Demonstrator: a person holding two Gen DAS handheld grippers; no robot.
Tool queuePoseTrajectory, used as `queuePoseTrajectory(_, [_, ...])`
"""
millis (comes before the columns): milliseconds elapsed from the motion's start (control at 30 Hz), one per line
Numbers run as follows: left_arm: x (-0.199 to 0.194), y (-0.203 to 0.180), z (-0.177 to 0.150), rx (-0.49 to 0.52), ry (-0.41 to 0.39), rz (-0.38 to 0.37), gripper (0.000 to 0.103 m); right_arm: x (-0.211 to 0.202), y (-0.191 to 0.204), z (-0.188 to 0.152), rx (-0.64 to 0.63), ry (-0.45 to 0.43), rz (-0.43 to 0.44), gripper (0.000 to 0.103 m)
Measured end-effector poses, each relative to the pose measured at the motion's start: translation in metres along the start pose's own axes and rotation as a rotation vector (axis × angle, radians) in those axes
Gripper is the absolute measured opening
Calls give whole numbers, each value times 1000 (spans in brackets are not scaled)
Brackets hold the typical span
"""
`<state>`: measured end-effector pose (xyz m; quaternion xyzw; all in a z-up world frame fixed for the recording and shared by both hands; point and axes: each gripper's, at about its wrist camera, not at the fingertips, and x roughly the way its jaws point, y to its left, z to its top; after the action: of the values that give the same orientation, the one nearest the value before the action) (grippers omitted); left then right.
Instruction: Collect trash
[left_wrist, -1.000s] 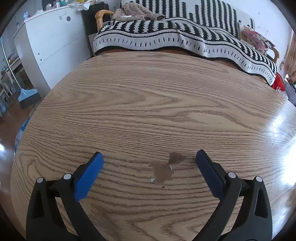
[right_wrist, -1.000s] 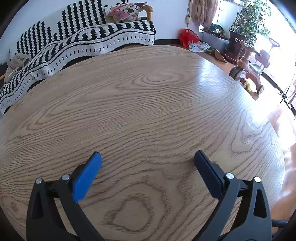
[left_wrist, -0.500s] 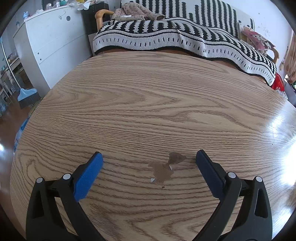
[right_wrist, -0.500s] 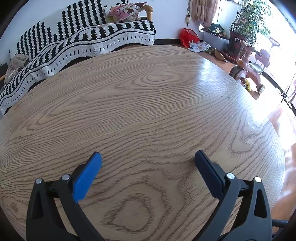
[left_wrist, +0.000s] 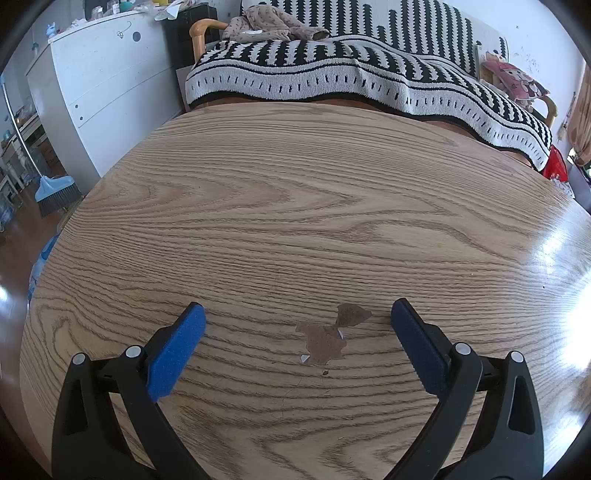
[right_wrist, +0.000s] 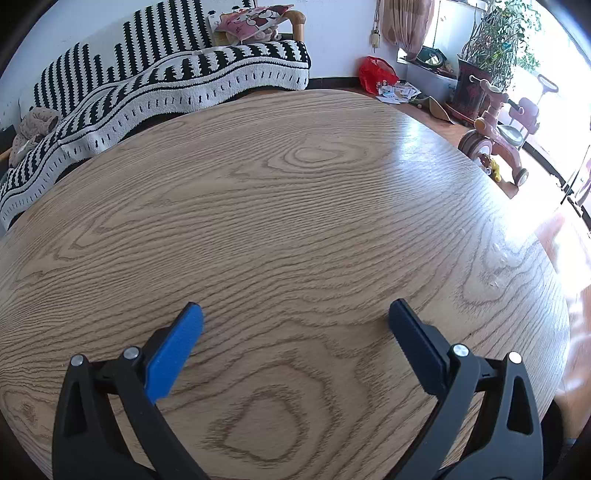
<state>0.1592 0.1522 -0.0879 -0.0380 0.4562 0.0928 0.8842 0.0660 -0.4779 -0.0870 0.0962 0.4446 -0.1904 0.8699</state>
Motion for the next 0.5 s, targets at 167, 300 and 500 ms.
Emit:
queuePoseTrajectory(167, [0,0,1,0,0,0,97,0,0,0,0,0,0,97])
queuePoseTrajectory(300, [0,0,1,0,0,0,97,0,0,0,0,0,0,97])
queuePoseTrajectory(500, [1,-1,1,0,1,0,97,0,0,0,0,0,0,97])
